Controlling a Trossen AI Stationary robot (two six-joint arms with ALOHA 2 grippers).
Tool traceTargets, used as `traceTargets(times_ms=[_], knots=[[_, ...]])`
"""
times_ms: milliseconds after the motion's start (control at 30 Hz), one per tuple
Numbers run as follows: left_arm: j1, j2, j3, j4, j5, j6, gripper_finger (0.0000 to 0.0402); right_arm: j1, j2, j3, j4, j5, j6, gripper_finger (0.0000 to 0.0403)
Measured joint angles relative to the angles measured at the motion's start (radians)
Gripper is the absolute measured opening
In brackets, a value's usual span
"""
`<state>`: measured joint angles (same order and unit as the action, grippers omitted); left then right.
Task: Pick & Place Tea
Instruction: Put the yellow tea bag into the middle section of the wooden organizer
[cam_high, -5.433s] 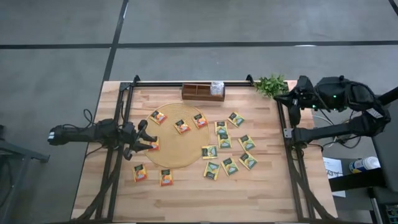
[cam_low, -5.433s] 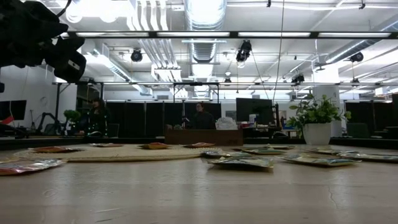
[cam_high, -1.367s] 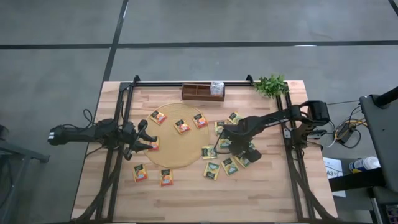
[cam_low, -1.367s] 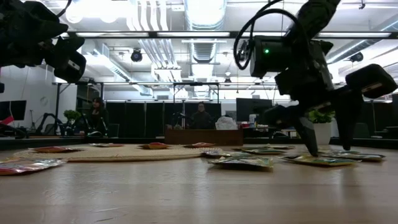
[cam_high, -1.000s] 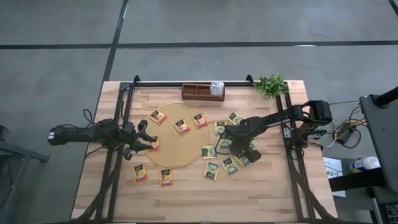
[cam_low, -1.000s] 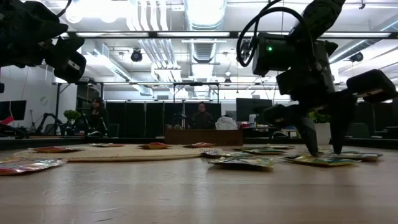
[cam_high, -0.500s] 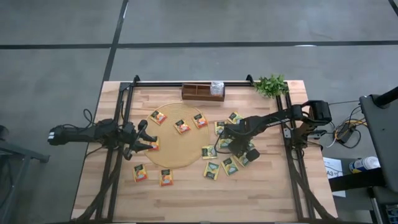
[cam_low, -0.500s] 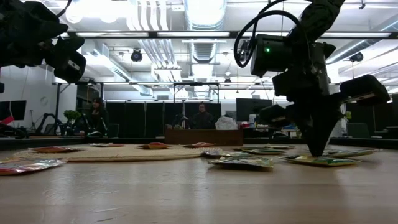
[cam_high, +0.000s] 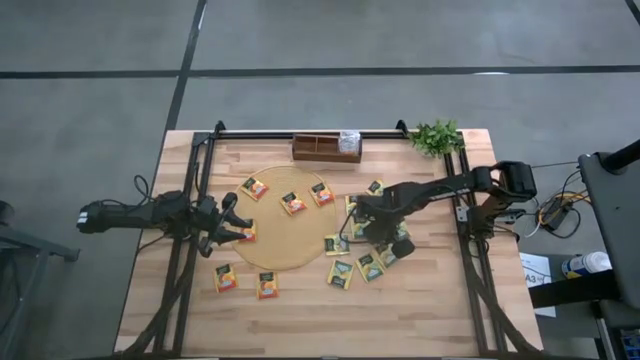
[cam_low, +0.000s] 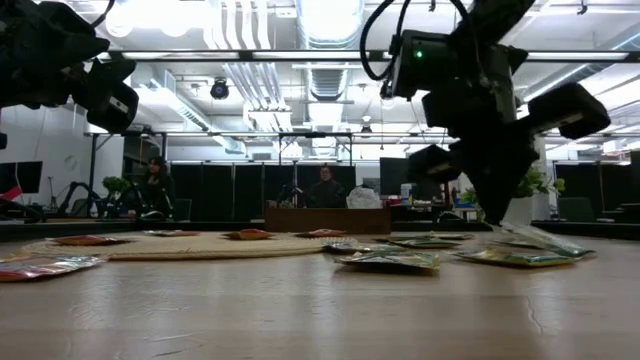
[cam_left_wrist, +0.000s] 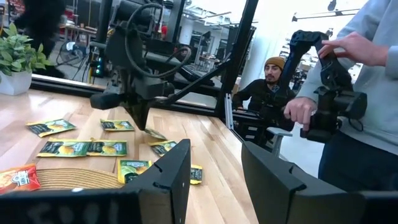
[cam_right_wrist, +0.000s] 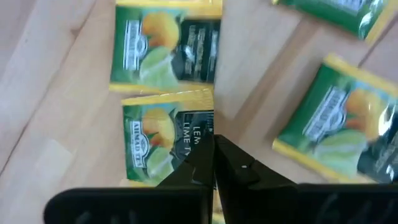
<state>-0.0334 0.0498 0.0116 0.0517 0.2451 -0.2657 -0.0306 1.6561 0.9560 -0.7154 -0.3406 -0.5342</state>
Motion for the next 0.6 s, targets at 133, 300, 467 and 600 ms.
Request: traceTargets(times_ms=[133, 300, 467, 600], knots=[[0.0, 0.0, 0.0, 0.0, 0.0, 0.0, 0.0138, 0.001, -0.018, 0.035, -0.062, -0.002, 0.0, 0.0008], [0.0, 0.0, 0.0, 0.0, 0.0, 0.0, 0.0138, 0.0, -0.027, 0.087, -0.159, 0.005, 0.009, 0.0008], [0.0, 0.0, 0.0, 0.0, 0.0, 0.0, 0.0138, -0.002, -0.031, 0.159, -0.228, 0.024, 0.041, 0.0008], [0.0, 0.0, 0.0, 0.0, 0.0, 0.0, 0.0138, -0.007, -0.031, 0.227, -0.256, 0.034, 0.089, 0.0008]])
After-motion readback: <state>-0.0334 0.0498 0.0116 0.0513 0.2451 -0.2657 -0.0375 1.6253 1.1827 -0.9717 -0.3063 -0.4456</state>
